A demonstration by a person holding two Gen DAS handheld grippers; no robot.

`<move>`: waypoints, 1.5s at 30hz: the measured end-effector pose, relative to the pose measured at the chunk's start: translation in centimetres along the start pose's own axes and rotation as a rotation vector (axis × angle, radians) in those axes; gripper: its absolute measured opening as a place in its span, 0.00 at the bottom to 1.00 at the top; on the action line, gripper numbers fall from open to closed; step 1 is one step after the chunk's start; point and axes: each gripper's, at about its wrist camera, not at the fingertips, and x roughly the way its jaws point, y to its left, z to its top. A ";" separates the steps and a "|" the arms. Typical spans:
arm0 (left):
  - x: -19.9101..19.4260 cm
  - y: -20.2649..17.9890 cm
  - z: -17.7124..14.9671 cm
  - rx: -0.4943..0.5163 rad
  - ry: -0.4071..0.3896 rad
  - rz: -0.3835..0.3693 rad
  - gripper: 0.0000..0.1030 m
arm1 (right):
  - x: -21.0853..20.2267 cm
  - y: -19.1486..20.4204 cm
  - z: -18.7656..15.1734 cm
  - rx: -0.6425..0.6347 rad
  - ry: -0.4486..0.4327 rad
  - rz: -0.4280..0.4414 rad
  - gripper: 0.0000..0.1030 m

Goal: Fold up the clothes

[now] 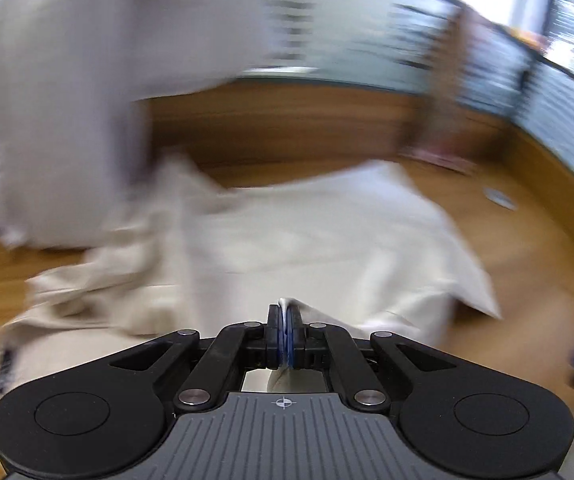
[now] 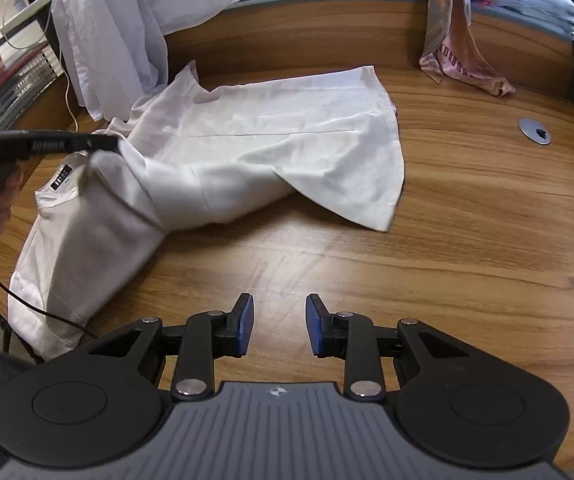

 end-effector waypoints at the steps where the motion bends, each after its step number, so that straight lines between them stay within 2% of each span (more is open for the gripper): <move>1: 0.4 1.0 0.1 -0.031 0.010 0.044 0.04 | 0.3 0.0 0.5 -0.008 0.003 0.003 0.32; 5: 1.9 3.8 -0.3 -0.093 0.045 0.175 0.05 | 1.3 -0.1 2.4 -0.045 0.007 0.012 0.32; 9: 1.9 4.7 -1.5 -0.101 0.048 0.218 0.07 | 2.8 0.1 4.0 -0.086 -0.017 0.026 0.32; 10: 1.5 4.7 -1.6 -0.095 0.042 0.216 0.12 | 3.3 0.2 4.4 -0.098 -0.017 0.026 0.32; 13: -0.5 3.8 -1.7 -0.047 0.024 0.168 0.26 | 4.7 0.4 5.3 -0.108 0.001 0.022 0.32; 17: -1.9 0.7 -1.6 0.095 0.031 0.094 0.36 | 5.6 1.3 6.1 -0.117 0.017 0.046 0.32; 20: -1.6 -1.6 -2.0 0.157 0.042 0.018 0.40 | 5.6 1.9 6.3 -0.127 0.007 0.056 0.32; 24: 0.0 -3.7 -2.9 0.148 0.058 -0.058 0.40 | 5.4 1.6 6.4 -0.126 -0.030 0.058 0.35; 33: 5.5 -6.2 -3.5 0.078 0.142 -0.043 0.37 | 4.0 -0.8 6.4 -0.057 0.005 0.019 0.35; 35: 6.3 -6.3 -3.2 0.063 0.143 -0.068 0.05 | 3.8 -1.2 6.6 -0.058 0.007 0.009 0.35; 36: 6.4 -6.4 -2.9 0.058 0.137 -0.086 0.03 | 3.7 -1.4 6.7 -0.060 0.008 0.003 0.35; 40: 5.5 -6.4 -1.0 0.033 0.069 -0.170 0.02 | 3.9 -2.3 6.8 -0.052 -0.009 -0.016 0.35; 45: 3.7 -4.4 3.8 -0.130 -0.009 -0.270 0.02 | 5.0 -2.5 6.9 -0.031 -0.032 -0.019 0.36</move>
